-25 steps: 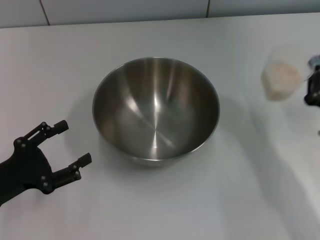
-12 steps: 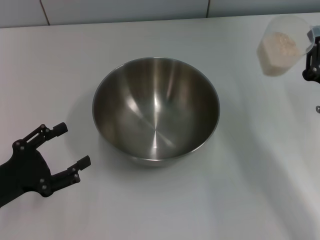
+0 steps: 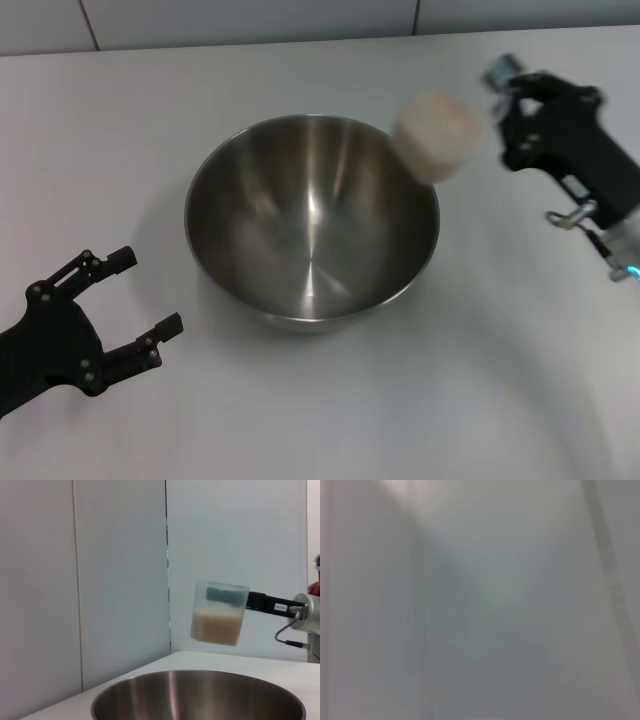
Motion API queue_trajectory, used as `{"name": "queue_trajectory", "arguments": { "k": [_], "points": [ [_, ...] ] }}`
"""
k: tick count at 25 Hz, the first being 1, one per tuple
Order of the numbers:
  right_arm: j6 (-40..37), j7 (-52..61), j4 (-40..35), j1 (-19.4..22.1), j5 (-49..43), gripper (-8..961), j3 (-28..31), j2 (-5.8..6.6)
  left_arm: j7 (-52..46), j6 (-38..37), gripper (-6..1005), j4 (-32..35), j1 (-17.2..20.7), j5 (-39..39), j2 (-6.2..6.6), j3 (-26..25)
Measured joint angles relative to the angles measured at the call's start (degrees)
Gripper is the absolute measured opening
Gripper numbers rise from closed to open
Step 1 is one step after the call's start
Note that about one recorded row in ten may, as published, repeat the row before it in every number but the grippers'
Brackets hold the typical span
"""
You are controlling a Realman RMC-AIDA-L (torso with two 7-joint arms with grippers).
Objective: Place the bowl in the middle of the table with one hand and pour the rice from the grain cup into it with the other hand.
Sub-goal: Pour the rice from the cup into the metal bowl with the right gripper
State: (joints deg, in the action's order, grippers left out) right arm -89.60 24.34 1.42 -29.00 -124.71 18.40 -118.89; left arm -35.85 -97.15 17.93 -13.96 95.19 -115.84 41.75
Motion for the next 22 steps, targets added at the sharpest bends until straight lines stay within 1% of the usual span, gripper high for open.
{"name": "queue_trajectory", "arguments": {
  "k": [3,4,6,7,8,9,12,17,21,22],
  "points": [
    [0.2,4.2,-2.1,-3.5,-3.0,47,-2.2,0.01,0.0,-0.1,870,0.0,0.0,0.0,0.0,0.0],
    [0.6,6.0,-3.2,-5.5,-3.9,44,-4.2,0.02,0.1,-0.3,870,0.0,0.0,0.0,0.0,0.0],
    [0.8,6.6,-3.5,-6.2,-4.1,37,-5.1,0.02,0.2,-0.3,870,0.0,0.0,0.0,0.0,0.0],
    [1.7,8.6,-4.3,-8.1,-4.2,33,-7.9,0.06,0.2,-0.4,870,0.0,0.0,0.0,-0.03,0.0],
    [1.7,8.6,-4.3,-8.1,-4.2,33,-7.9,0.06,0.2,-0.4,870,0.0,0.0,0.0,-0.03,0.0],
    [2.2,9.5,-4.6,-9.0,-4.2,33,-9.3,0.09,0.3,-0.4,870,0.0,0.0,0.0,-0.09,0.0],
    [5.7,12.8,-5.9,-12.7,-4.2,32,-15.2,0.05,0.3,-0.4,870,0.0,0.0,0.0,-0.34,0.1],
    [6.8,12.9,-5.9,-14.1,-4.2,32,-16.0,-0.18,0.3,-0.4,871,0.0,0.0,0.0,-0.47,0.1],
    [6.8,12.6,-6.2,-14.1,-4.2,33,-16.3,-0.19,0.3,-0.4,871,0.0,0.0,0.0,-0.5,0.1],
    [6.8,10.9,-7.0,-14.2,-4.2,33,-17.1,-0.17,0.3,-0.4,871,0.0,0.0,0.0,-0.52,0.1]
  ]
}}
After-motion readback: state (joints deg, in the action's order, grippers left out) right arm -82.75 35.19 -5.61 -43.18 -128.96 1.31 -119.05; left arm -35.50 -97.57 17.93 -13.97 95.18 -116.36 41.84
